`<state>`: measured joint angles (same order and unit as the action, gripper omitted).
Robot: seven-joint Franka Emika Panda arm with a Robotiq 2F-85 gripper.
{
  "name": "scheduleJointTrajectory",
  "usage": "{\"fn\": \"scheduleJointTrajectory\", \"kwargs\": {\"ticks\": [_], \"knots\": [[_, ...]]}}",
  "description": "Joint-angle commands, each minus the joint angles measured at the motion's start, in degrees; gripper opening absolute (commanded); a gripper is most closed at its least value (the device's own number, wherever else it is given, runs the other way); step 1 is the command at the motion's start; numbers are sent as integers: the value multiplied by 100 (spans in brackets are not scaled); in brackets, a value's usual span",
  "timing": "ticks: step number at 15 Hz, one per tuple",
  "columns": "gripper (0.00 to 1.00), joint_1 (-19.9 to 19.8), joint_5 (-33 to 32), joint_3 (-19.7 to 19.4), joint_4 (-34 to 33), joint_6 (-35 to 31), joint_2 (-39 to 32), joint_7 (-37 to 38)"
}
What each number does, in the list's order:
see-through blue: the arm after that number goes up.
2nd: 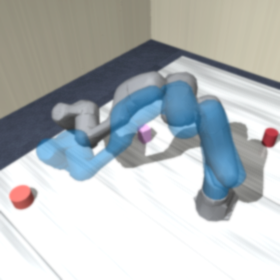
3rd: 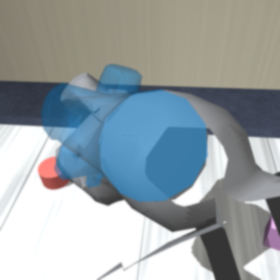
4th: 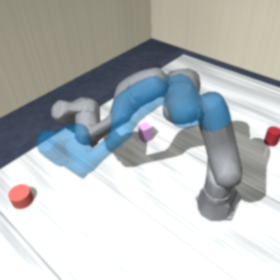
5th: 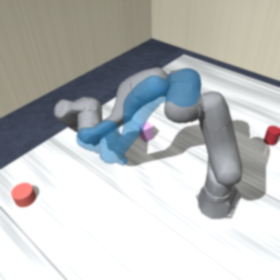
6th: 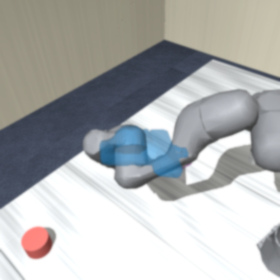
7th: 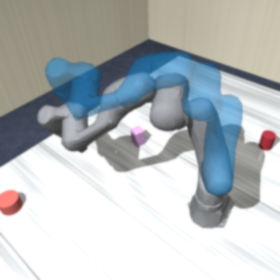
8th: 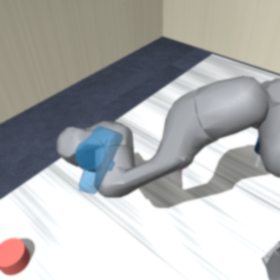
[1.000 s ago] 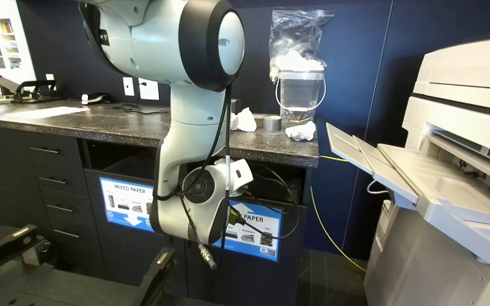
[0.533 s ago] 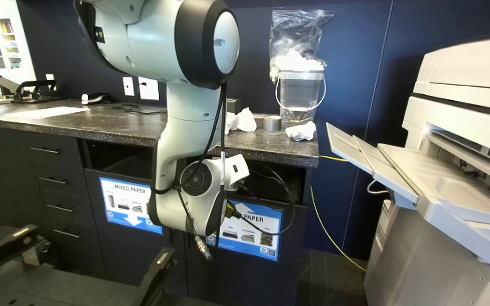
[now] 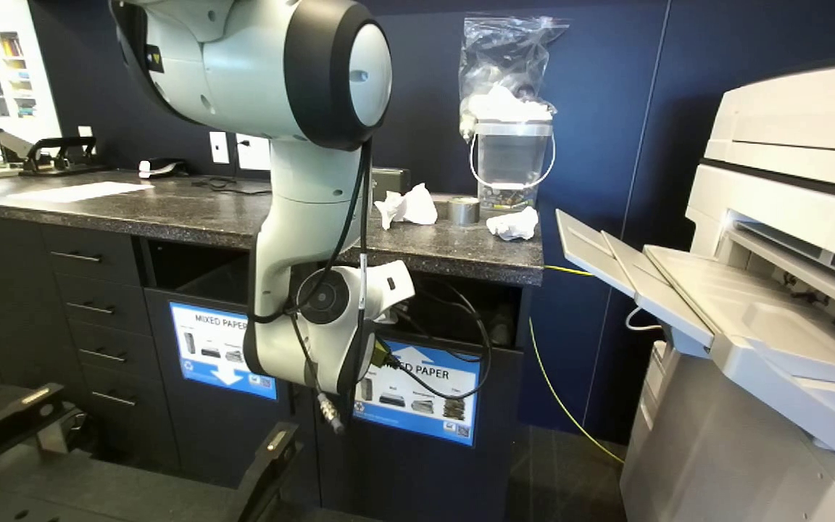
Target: Pick the papers on the counter and put them in the bin
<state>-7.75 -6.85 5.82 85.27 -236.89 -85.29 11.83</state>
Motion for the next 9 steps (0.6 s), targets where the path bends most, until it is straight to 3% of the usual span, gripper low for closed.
{"fn": "scheduleJointTrajectory", "kwargs": {"ticks": [1, 2, 3, 5, 9], "knots": [[15, 91, 233, 15, -185, -8, 0, 16], [13, 89, 241, 13, -183, 58, 0, 32], [40, 91, 262, 11, -175, 80, 0, 30], [40, 111, 317, -3, -169, 99, 1, -10], [69, 171, 375, -60, -152, 397, 1, -107]]}}
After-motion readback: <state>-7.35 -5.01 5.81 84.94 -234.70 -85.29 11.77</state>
